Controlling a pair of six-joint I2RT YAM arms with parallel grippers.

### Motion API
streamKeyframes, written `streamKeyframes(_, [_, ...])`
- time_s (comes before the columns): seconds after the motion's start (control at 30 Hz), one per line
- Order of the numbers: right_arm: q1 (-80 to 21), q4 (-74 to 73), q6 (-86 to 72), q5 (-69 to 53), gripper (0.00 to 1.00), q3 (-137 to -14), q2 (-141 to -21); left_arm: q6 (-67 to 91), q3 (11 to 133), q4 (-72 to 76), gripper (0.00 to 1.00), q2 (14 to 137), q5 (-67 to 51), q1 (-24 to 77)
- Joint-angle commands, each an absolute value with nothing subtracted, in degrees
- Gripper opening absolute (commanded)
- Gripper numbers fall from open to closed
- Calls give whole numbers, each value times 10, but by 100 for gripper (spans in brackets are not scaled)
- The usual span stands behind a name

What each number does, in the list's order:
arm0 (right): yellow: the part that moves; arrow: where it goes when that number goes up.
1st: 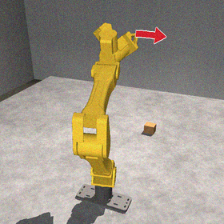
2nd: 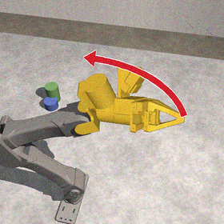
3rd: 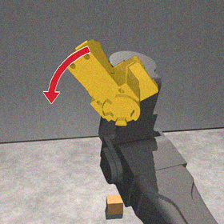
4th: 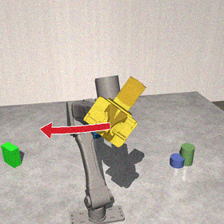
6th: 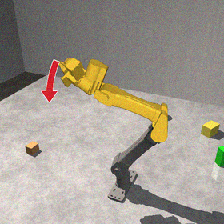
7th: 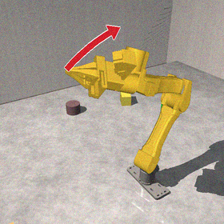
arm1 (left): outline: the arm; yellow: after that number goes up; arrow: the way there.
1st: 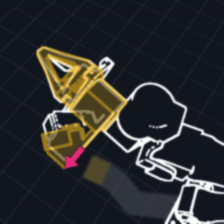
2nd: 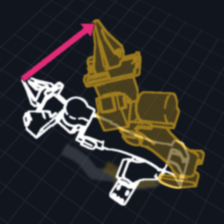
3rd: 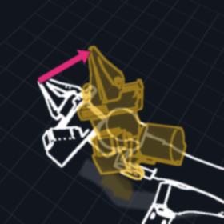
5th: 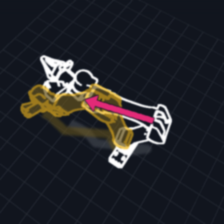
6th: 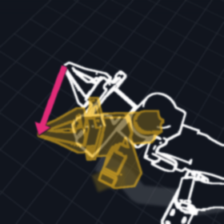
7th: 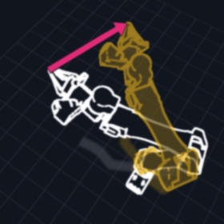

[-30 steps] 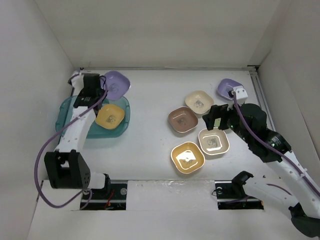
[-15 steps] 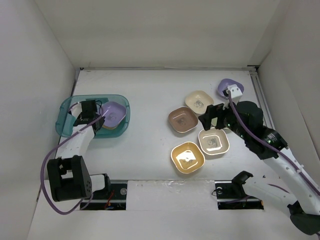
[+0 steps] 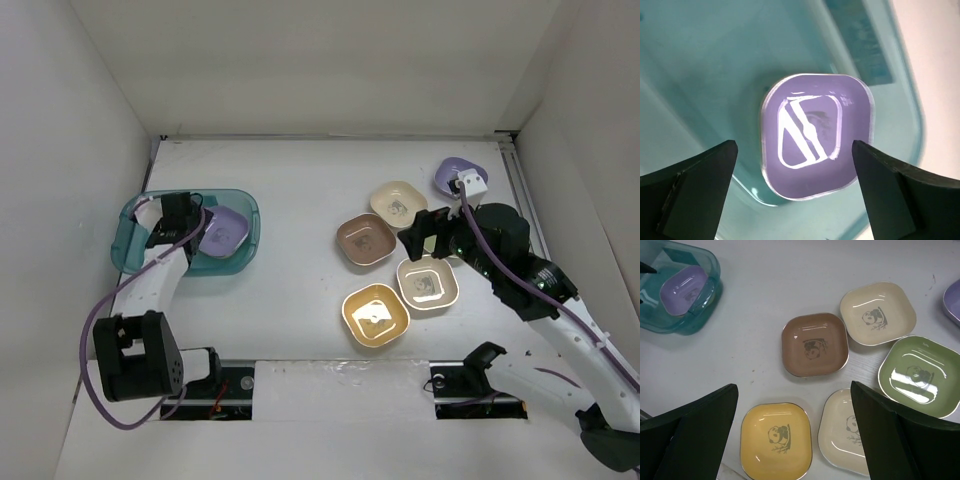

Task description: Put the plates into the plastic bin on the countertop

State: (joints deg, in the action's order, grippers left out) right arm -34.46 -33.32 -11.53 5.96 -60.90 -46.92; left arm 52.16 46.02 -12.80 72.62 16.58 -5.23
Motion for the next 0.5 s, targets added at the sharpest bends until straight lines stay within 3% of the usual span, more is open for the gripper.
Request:
streamKeyframes(0.0, [-341,-308,-107,62,100,-612,-462,514,506,-139,100,675,206,-26])
streamKeyframes(0.17, [-341,-308,-107,81,100,-612,-462,472,579,-139,100,650,211,75])
streamKeyframes(0.3, [-336,-315,-112,112,100,-618,-468,493,652,-179,100,749,257,273])
streamKeyframes(0.47, [-330,-375,-143,184,100,-656,-490,561,694,-197,100,873,279,395])
